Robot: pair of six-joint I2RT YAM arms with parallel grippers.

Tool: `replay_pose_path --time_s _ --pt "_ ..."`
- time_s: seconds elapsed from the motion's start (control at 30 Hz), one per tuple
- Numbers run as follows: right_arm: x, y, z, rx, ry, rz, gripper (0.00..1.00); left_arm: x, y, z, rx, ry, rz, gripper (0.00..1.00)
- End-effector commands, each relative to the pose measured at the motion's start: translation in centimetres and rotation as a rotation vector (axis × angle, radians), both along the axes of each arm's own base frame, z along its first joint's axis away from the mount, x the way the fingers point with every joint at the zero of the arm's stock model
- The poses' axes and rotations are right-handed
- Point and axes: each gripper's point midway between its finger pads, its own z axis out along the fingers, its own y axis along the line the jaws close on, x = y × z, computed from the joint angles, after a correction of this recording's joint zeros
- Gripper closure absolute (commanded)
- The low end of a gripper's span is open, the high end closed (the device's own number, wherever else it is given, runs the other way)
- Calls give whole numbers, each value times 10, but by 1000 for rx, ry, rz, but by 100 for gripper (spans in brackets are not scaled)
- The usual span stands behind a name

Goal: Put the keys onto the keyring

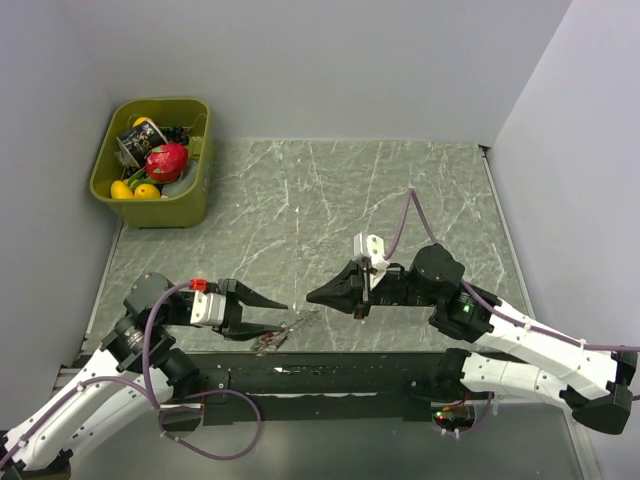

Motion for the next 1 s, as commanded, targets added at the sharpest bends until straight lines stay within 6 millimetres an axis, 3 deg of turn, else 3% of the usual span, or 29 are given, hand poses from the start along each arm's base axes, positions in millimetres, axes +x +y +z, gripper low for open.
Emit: replay_pose_path --time_s 0.0,0.07,0.1,0.17,0.53,0.63,0.67,0.77,0.97 --pt "5 -5 30 80 -56 -35 100 -5 6 13 -17 -56 9 48" --pt "6 -3 29 77 -56 -32 100 -6 7 12 -4 -59 2 59" --pt "5 -3 29 79 -56 -29 100 -6 7 12 -3 -63 -1 81" --pt "6 0 27 66 -51 -26 100 -6 5 11 -5 -67 -10 99" --pt "3 -7 16 53 -100 -17 98 -6 2 15 -25 -90 -26 99" --pt "-2 -9 16 45 -130 10 70 -9 1 17 -25 -95 -53 99" --pt "-5 -9 15 42 -138 28 53 -10 1 17 -24 -96 -63 99" --pt "-12 -9 12 14 -159 73 46 -15 1 22 -30 -103 -89 99" --pt "-24 -10 7 -19 -191 158 47 -26 4 30 -40 -112 -147 99"
